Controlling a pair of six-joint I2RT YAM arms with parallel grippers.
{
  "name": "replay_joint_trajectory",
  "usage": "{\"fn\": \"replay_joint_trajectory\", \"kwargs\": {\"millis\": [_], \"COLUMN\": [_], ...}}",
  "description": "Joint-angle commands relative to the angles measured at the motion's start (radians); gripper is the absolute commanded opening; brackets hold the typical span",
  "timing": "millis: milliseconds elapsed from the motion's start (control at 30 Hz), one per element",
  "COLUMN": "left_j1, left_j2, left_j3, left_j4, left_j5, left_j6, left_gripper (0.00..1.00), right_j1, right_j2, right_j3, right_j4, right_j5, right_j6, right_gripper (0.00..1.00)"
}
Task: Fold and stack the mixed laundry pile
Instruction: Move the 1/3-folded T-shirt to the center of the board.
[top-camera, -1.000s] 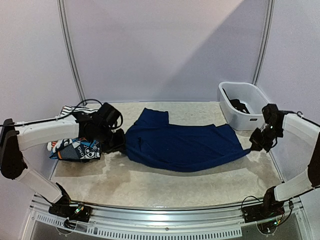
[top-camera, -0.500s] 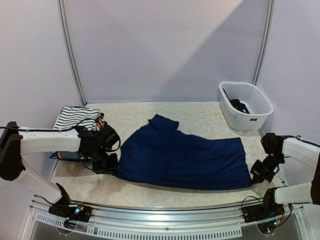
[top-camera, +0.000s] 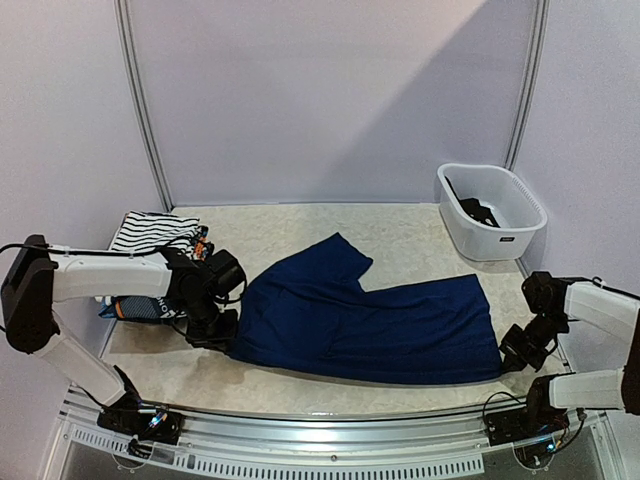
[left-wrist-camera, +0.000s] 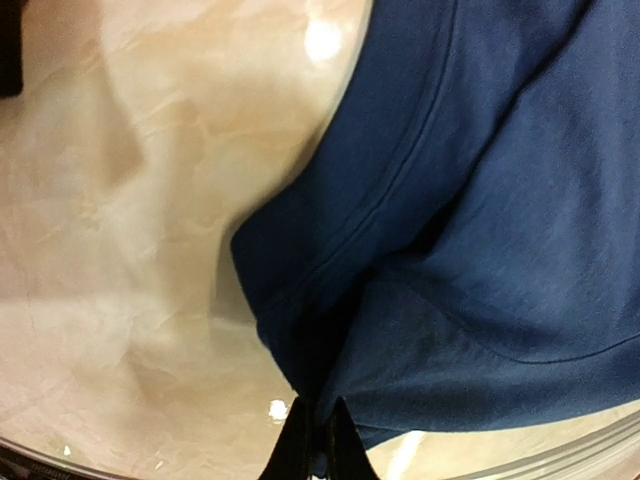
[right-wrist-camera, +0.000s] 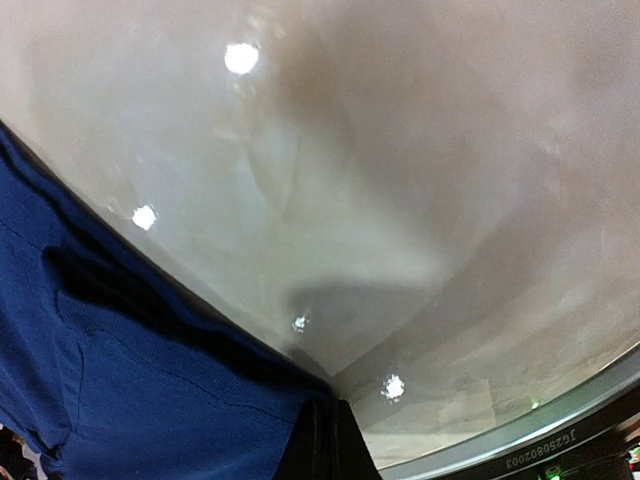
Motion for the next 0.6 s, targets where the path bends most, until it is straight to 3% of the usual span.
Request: {"fn": "replay_joint_trajectory", "kwargs": {"millis": [0,267,433,533,567], "left_j1": [-0.017,-0.040,-0.066,-0.084,-0.094], "left_j2": [-0.028,-0.079,-0.067,-0.083,-0.093], "left_j3": [-0.022,-0.127,-0.129,-0.088,-0.071], "left_j4": [-0.111,-0.118,-0.109,-0.147,-0.168], "left_j5": [-0.002,0.068,0.087,0.074,0.064], "left_j6": [-0.003,-0.040,-0.056,-0.062,-0.061], "left_gripper": [0.00,0.00,0.06,0.18,0.32], "right_j1": [0.002,0.012,0.013,0.013,0.012], "right_j2": [-0.037,-0.044,-0.025,-0.005,0.002], "right_j3": [-0.035,-0.032,-0.022,0.010,0.025], "right_j4": [-0.049,-0.068,-0.071,-0.096,-0.106], "right_j5": [-0.048,-0.035,-0.044,-0.038,-0.037], "right_j6": [0.042,0.075,0.057,0.038,0.033], "right_gripper": [0.00,0.01,0.12,0.23,0.29]}}
